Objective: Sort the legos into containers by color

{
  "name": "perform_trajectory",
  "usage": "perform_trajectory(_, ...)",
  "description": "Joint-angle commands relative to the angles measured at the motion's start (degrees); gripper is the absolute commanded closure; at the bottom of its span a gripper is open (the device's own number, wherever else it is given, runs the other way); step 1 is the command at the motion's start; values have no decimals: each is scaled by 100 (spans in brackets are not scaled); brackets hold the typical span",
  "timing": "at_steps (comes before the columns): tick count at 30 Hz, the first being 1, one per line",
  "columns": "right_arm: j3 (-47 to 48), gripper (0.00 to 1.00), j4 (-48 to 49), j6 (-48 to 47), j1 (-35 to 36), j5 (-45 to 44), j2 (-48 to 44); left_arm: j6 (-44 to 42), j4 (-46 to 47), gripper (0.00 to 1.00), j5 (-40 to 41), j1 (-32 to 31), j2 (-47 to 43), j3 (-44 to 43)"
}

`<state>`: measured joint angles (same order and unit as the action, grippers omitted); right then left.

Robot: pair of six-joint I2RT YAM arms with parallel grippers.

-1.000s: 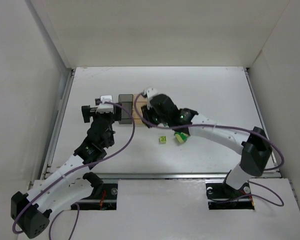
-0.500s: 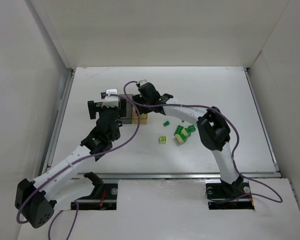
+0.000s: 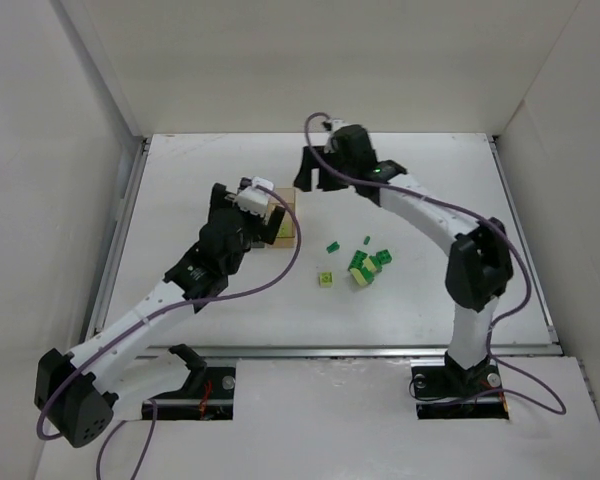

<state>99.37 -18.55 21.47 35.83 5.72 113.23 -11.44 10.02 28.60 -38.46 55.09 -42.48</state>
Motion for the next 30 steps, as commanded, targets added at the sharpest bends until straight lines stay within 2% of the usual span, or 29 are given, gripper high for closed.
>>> perform_trajectory(1,-628,16,377,331,-857,684,-1063,-893,-509,0,-2679,-13,342,-620)
perform_trajectory(2,-795,15,378,279,-1015,790,-1223,-1112,-649,0,-3728,-65,510,-743)
perform_trajectory(4,-1163,15,378,77,-1341,852,-1504,-1944,-1333,0,-4666,-65,940,-1285)
perform_trajectory(5,-1253,13,274,-141,-1412,800,-1723,-2228,-1623,0,-5358,-65,1508,-1515)
perform_trajectory(7,-1463,12,211,-345,-1474,633,-1874,-2668,-2508,0,-5715,-65,2160,-2251)
perform_trajectory(9,-1587,12,132,-591,-1474,633,-1997,-3266,-3143,7,-6013,-65,3206,-2720)
perform_trajectory(11,-1745,12,132,-714,-1527,571,-1998,-3679,-3900,17,-6015,-65,4057,-3202)
perform_trajectory(14,-1965,12,132,-829,-1684,764,-1998,-4190,-4288,17,-6322,-65,4466,-3477)
perform_trajectory(17,-2150,12,254,-829,-1834,904,-1998,-4358,-4159,15,-6525,-118,4467,-3478)
perform_trajectory(23,-2379,12,396,-891,-2132,1124,-1892,-4253,-3745,15,-5937,-407,4730,-3197)
perform_trajectory(28,-2326,12,396,-943,-2133,1054,-1778,-4200,-3613,15,-6147,-487,4861,-3082)
perform_trajectory(30,-2326,12,396,-943,-2133,1002,-1778,-3692,-3377,15,-5685,-654,4984,-3012)
